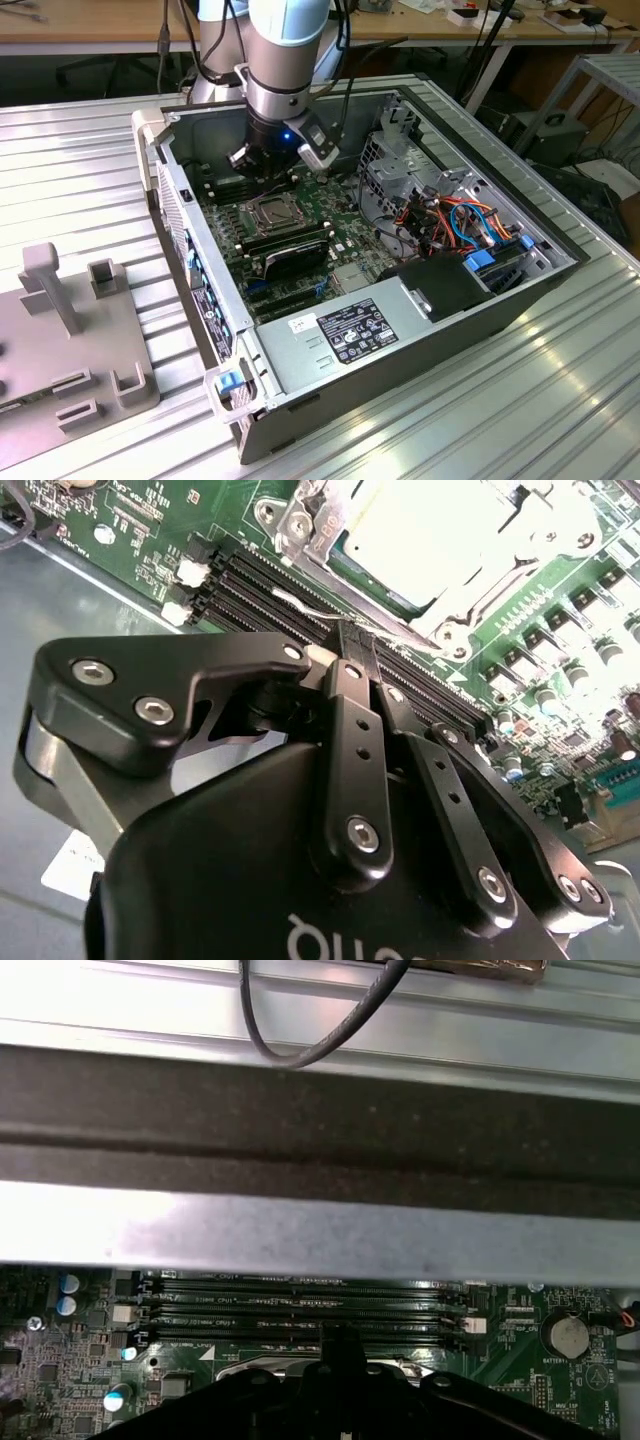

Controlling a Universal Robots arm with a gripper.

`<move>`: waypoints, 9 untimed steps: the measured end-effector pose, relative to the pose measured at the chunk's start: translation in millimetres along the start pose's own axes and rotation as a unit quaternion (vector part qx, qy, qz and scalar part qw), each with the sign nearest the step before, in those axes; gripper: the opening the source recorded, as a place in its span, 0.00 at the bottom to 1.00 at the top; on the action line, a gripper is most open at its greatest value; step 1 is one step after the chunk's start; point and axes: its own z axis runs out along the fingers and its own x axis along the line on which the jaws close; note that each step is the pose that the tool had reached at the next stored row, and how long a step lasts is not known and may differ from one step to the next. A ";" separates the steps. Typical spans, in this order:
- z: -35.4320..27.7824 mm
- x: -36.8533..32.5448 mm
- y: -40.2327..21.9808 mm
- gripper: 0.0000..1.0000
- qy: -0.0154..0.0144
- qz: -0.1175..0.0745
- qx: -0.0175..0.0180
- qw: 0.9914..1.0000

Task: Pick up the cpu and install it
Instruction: 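Install the first cpu locking lever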

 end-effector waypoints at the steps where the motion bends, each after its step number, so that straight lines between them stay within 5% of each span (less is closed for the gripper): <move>1: 1.2 -0.6 -0.3 0.11 0.000 0.000 0.000 1.000; 9: 9.7 -2.7 -2.2 0.11 0.000 0.000 0.000 1.000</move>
